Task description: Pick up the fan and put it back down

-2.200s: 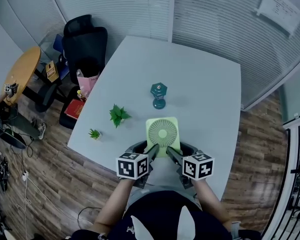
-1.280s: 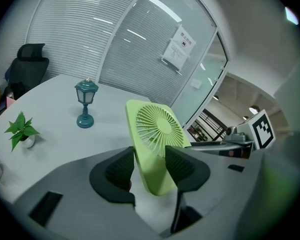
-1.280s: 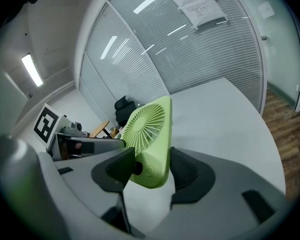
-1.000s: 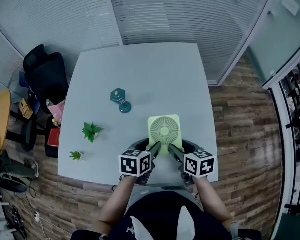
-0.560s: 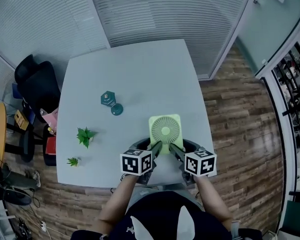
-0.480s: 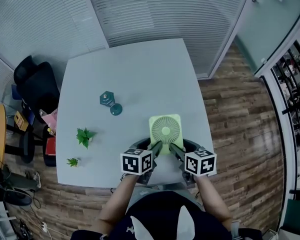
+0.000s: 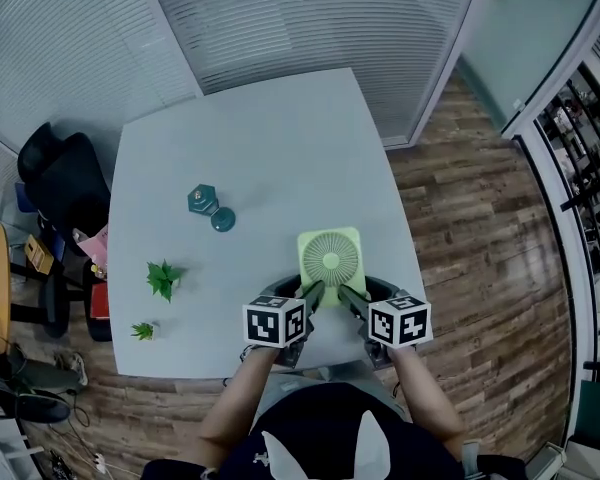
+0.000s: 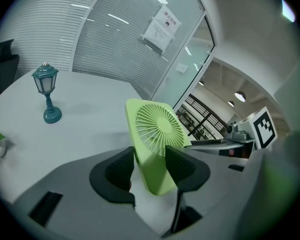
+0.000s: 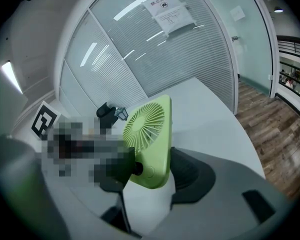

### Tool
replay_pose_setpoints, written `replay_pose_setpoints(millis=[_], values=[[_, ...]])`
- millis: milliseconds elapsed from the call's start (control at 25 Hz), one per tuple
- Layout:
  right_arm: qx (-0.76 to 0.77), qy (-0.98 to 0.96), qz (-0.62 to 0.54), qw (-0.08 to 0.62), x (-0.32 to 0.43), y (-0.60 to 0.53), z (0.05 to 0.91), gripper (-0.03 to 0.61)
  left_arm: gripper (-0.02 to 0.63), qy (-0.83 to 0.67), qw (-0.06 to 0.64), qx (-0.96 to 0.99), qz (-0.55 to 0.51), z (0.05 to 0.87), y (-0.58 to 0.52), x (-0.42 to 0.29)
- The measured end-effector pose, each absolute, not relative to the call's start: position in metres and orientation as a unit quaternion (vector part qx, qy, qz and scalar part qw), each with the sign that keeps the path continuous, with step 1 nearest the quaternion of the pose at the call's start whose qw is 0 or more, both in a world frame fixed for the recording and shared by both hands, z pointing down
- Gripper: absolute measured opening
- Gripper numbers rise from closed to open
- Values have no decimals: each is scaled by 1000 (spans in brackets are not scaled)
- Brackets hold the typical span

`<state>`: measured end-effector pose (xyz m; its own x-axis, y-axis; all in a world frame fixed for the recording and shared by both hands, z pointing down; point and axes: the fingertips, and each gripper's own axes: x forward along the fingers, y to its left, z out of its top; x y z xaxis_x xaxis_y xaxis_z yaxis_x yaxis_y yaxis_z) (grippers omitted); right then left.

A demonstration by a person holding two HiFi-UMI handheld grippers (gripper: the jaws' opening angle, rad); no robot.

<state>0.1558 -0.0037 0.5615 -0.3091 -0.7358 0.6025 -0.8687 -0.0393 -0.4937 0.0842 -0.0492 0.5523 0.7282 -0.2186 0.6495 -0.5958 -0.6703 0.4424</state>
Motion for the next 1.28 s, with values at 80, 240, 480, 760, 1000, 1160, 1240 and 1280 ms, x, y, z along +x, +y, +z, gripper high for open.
replay_pose_setpoints(millis=[80,240,480,760,1000,1160,1240,1280], values=[[585,-685,428,78,158,-2,565,225,206,-231,331,868,289,556,-48,87],[588,-678,435,77,162,0,573,225,206,-227,330,866,299,563,-47,91],[588,-671,444,81,165,3,586,225,206,-224,333,861,312,576,-44,94],[584,-666,456,87,163,3,599,225,206,-225,339,854,325,589,-44,92],[578,-665,464,94,161,2,611,225,206,-229,343,848,334,599,-46,91],[575,-662,470,99,162,2,619,227,206,-230,348,842,343,608,-45,91],[575,-660,473,102,163,2,623,227,206,-230,349,839,347,612,-44,92],[575,-658,475,103,164,3,625,227,206,-230,349,839,349,614,-44,93]])
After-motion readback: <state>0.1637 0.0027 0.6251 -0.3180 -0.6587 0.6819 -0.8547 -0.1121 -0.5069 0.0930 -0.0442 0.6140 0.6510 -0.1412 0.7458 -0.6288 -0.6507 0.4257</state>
